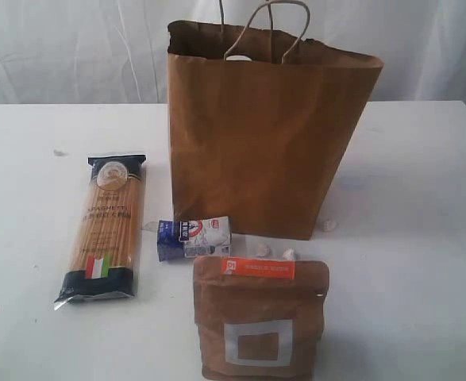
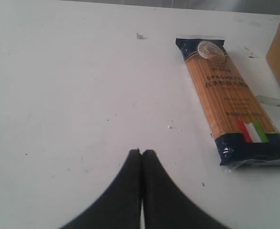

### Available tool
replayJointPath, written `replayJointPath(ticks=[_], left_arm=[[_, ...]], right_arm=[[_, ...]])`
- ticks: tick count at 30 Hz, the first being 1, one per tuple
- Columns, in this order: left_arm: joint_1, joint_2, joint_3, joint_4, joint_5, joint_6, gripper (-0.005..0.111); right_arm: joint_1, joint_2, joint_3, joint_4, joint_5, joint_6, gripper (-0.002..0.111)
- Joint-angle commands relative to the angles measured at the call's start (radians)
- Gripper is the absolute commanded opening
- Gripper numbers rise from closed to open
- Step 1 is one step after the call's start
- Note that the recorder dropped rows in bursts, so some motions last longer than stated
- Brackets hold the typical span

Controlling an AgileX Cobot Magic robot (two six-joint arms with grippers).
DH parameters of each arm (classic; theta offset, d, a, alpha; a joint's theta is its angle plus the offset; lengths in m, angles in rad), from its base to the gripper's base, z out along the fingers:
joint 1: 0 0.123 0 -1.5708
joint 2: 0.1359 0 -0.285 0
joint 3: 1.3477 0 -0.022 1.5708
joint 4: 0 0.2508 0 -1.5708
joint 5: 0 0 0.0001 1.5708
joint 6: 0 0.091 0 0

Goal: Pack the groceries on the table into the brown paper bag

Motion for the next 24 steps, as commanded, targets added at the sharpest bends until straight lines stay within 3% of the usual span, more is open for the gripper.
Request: replayJointPath(ticks=[1,4,10,16,20,24], left_arm=[[-0.006,-0.004,0.002,0.000,-0.005,-0.001,0.000],[-0.006,-0.004,0.002,0.001,-0.005,0.003,0.000],[-0.006,-0.004,0.002,0.043,-0.005,0.252,0.000],[-0.006,-0.004,0.002,0.035,-0.024,0.260,0.000],[-0.006,-0.004,0.002,-0.058,-0.219,0.183,0.000],[-0.006,-0.004,0.002,-0.066,-0.537,0.114,0.000]], right_arm=[[0.000,-0.004,0.007,-0.010,-0.007,-0.005,0.000],[0.000,-0.004,0.007,-0.010,-0.007,-0.005,0.000],[0.000,-0.004,0.007,-0.010,-0.007,-0.005,0.000],[0.000,-0.004,0.007,-0.010,-0.005,-0.005,0.000],[0.000,-0.004,0.007,-0.010,-0.005,-0.005,0.000],[0.000,-0.004,0.007,-0.010,-0.005,-0.005,0.000]])
